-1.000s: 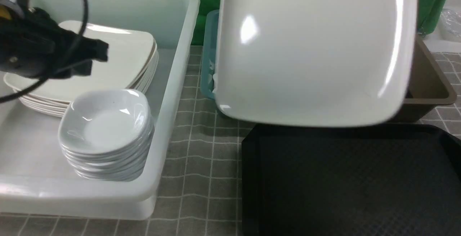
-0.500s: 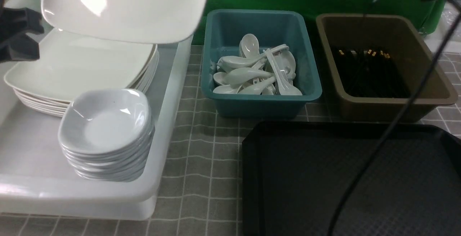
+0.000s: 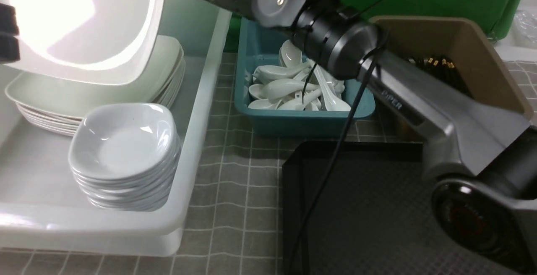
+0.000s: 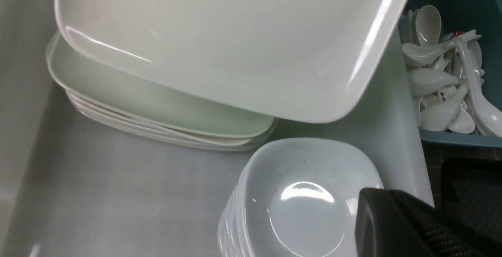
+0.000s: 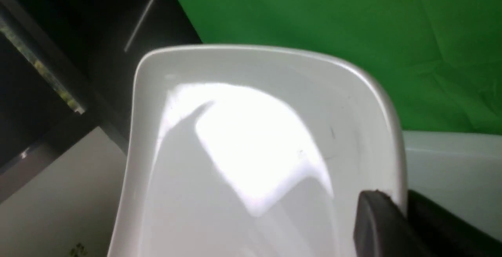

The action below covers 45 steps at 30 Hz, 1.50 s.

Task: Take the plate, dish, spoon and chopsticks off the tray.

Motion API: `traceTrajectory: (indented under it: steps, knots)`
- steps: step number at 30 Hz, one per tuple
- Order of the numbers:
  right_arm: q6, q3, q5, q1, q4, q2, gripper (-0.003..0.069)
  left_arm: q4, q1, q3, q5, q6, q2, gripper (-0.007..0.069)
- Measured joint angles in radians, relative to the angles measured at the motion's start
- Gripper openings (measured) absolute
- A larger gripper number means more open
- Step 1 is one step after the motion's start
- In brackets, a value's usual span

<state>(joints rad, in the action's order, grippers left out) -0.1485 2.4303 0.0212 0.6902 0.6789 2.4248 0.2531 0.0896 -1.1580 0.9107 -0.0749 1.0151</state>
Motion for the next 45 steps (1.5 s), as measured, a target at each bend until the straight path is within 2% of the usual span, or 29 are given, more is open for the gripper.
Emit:
traceTrajectory:
  steps: [16, 18, 20, 21, 24, 27, 31, 34, 36, 39, 40, 43, 45]
  knots:
    - [-0.055, 0.001, -0.095, 0.016, 0.0, 0.104, 0.0064, -0.029, 0.0, 0.0, 0.036, 0.01, -0.033, 0.0004]
    - [-0.052, 0.001, -0.105, 0.018, 0.006, 0.104, 0.0111, -0.03, 0.0, 0.0, 0.038, 0.01, -0.033, 0.0004]
    - [-0.052, 0.002, -0.128, 0.018, 0.011, 0.104, 0.0198, -0.032, 0.0, 0.0, 0.045, 0.01, -0.033, 0.0004]
    - [-0.05, 0.003, -0.128, 0.018, 0.011, 0.103, 0.0207, -0.032, 0.0, 0.0, 0.045, 0.01, -0.033, 0.0004]
    - [-0.05, 0.009, -0.148, 0.018, 0.013, 0.103, 0.031, -0.032, 0.0, 0.0, 0.045, 0.007, -0.033, 0.0004]
    - [-0.05, 0.008, -0.153, 0.018, 0.014, 0.103, 0.0333, -0.032, 0.0, 0.0, 0.045, 0.007, -0.037, 0.0004]
    - [-0.05, 0.008, -0.132, 0.018, 0.015, 0.097, 0.0313, -0.035, 0.0, 0.0, 0.042, 0.005, -0.042, 0.0004]
    - [-0.056, 0.008, -0.033, 0.013, 0.015, 0.076, 0.0257, -0.037, 0.0, 0.0, 0.038, 0.002, -0.042, 0.0004]
    - [-0.1, 0.008, 0.14, -0.001, 0.01, 0.027, 0.0143, -0.044, 0.0, 0.0, 0.025, 0.002, -0.042, 0.0004]
    - [-0.133, 0.008, 0.361, -0.019, -0.069, -0.052, 0.0051, -0.044, 0.0, 0.0, 0.021, 0.002, -0.04, 0.0004]
    - [-0.133, 0.008, 0.377, -0.02, -0.088, -0.065, 0.0049, -0.044, 0.0, 0.0, 0.021, 0.002, -0.04, 0.0004]
    - [-0.123, 0.009, 0.669, -0.032, -0.269, -0.183, 0.0029, -0.033, -0.001, 0.0, 0.024, -0.015, -0.025, 0.0004]
    - [-0.108, 0.01, 0.806, -0.034, -0.376, -0.255, 0.0027, -0.016, -0.008, 0.0, 0.031, -0.058, -0.01, 0.0004]
